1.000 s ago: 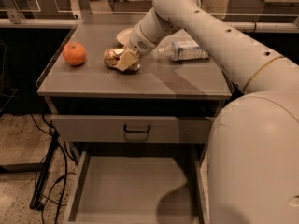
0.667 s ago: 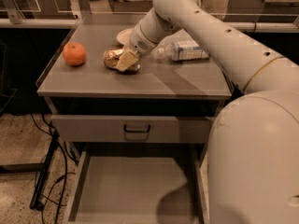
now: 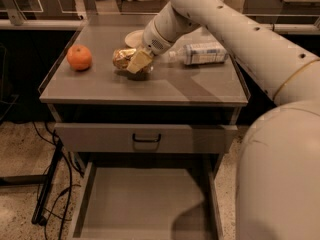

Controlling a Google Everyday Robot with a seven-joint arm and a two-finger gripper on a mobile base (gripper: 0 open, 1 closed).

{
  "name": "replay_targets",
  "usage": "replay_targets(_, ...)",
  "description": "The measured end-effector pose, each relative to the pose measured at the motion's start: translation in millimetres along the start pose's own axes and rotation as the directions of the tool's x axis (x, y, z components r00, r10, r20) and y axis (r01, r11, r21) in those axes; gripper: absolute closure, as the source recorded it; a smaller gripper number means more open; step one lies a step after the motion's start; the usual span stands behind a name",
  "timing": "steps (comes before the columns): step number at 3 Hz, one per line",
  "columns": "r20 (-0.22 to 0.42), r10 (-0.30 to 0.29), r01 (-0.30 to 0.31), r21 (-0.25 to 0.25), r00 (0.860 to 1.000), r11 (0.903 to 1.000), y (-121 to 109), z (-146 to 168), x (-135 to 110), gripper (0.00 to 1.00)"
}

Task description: Place orange can into middle drawer

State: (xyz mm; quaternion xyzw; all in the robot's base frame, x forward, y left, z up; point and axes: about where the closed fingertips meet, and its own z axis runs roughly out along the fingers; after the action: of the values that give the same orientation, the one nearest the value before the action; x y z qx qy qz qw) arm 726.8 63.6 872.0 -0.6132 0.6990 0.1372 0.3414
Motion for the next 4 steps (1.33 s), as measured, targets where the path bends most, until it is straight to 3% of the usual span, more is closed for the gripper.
replay_targets(2, 0.076, -0.027, 0.02, 0.093, 0.997, 0.9955, 16.0, -73.3, -3.5, 1.0)
replay_targets(3, 0.107, -0.039, 0.022, 0.152, 0.994, 0.9881, 44.5, -120.3, 10.5, 1.0)
replay_targets(4, 0.1, -0.031, 0.012, 0.184, 0.995, 0.9828, 72.8, -138.0, 31.8, 1.0)
